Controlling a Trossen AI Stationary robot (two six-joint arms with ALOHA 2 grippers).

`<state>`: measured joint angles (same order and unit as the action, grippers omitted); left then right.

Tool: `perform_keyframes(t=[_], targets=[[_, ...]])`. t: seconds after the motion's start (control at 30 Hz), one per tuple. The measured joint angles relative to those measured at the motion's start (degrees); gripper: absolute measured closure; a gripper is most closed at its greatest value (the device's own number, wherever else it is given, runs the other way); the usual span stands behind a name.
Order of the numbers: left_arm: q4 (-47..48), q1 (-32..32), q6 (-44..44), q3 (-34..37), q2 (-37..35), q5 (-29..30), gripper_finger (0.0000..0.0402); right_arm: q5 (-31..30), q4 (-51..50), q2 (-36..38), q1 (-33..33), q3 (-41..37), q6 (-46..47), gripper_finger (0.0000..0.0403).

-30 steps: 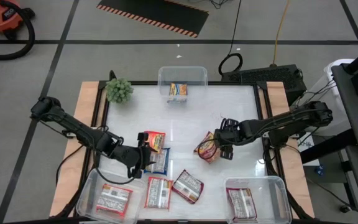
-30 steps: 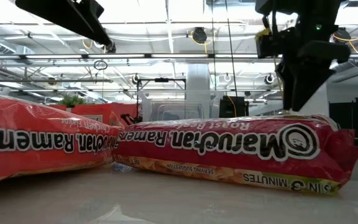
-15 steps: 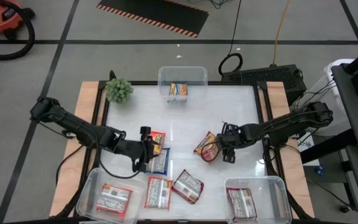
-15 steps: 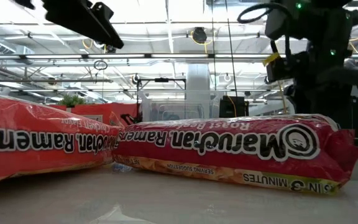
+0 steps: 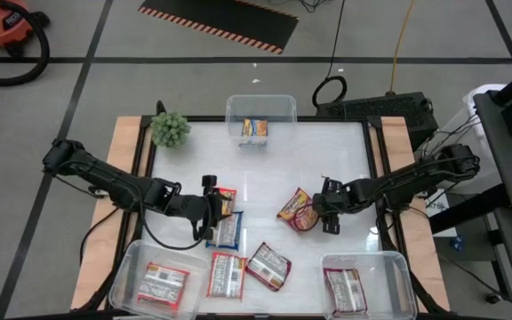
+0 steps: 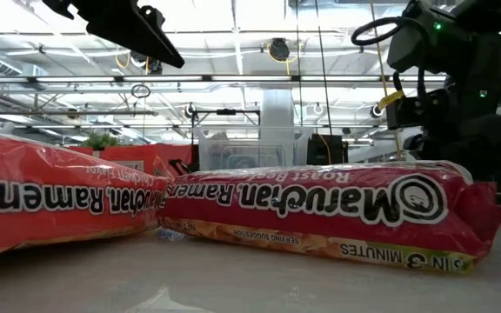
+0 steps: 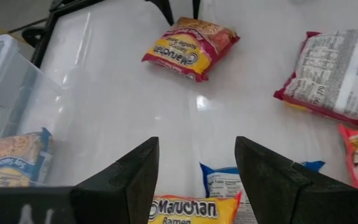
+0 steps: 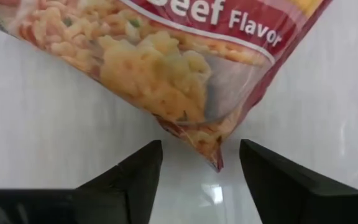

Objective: Sort Maruchan noodles
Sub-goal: Put the top red noodle pack into the right transparent bin

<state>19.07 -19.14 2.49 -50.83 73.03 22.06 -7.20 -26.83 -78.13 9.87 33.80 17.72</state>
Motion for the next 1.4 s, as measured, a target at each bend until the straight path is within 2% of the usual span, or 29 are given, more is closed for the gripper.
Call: perform_keyframes(t=[0.23, 0.53, 0.83, 1.03, 1.23, 1.4], targets=[[-2.47, 0.69, 0.86, 0.0, 0.0, 0.95, 0.0186, 1.26, 1.16, 0.2, 0.02, 0.3, -1.53, 0.0269], [-8.94, 4.24, 0.93, -0.02, 0.02, 1.04, 0.0186, 0.6, 1.84, 6.92, -0.28, 1.1, 0.15, 0.0392], [-9.23, 5.33, -1.61, 1.24, 0.07, 1.01, 0.0186, -3.94, -0.26, 13.33, -0.52, 4.25, 0.05, 0.04], [-10.99, 5.44, -2.34, 3.29, 0.07, 0.94, 0.0186, -9.33, -0.2, 14.77, -0.5, 6.26, 0.09, 0.0401], [-17.41, 5.73, -2.81, 5.84, 0.09, 0.92, 0.0186, -17.68, 5.67, 14.75, -0.42, 6.8, -2.41, 0.0402], [-18.12, 5.73, -4.49, 6.03, 0.07, 0.92, 0.0186, -22.31, 14.36, 14.75, -0.42, 6.82, -6.97, 0.0402]])
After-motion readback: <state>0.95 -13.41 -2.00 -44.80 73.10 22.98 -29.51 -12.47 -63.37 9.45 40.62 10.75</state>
